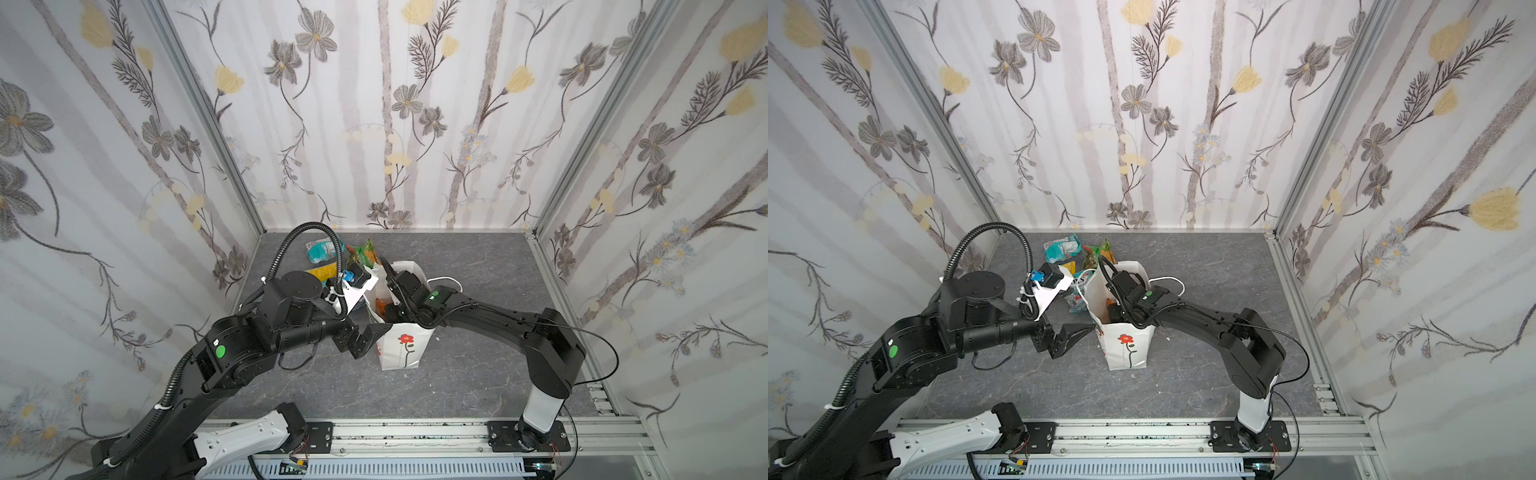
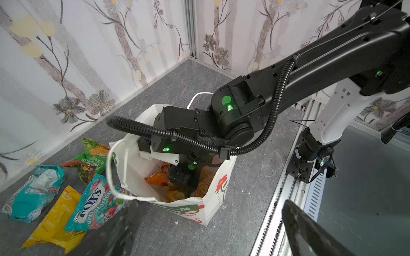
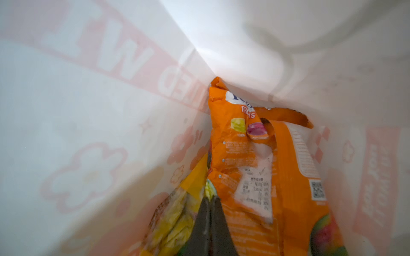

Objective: Take the snacks out of the paper bag
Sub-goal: 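Close the right gripper on the orange snack packet inside the bag, then lift the orange Fox's Fruits packet up out of the bag with the right gripper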

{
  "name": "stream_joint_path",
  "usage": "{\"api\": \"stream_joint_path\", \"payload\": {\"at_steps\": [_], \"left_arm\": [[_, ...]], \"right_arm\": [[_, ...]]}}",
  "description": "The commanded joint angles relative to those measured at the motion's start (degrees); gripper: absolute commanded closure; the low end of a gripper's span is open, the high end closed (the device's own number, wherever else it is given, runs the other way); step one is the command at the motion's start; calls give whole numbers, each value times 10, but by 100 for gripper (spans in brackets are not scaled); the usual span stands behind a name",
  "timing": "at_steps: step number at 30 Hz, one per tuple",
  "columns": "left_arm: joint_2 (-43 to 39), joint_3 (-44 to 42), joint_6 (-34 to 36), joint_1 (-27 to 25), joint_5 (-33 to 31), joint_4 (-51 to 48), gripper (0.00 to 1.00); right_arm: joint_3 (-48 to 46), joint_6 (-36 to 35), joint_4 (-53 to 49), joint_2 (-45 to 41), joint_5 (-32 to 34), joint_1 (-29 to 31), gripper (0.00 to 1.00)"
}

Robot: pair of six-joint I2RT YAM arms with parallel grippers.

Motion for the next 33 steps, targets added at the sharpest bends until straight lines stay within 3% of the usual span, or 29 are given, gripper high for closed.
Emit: {"api": "stream_joint_path", "payload": {"at_steps": [1,33], "left_arm": [[-2,-1,6,0,-9,16,0],[-21,-20,-31,0,-74,52,0]], "right_arm": [[8,8,15,-18,8,2,100],[54,19,28,-158,62,2,100]]}}
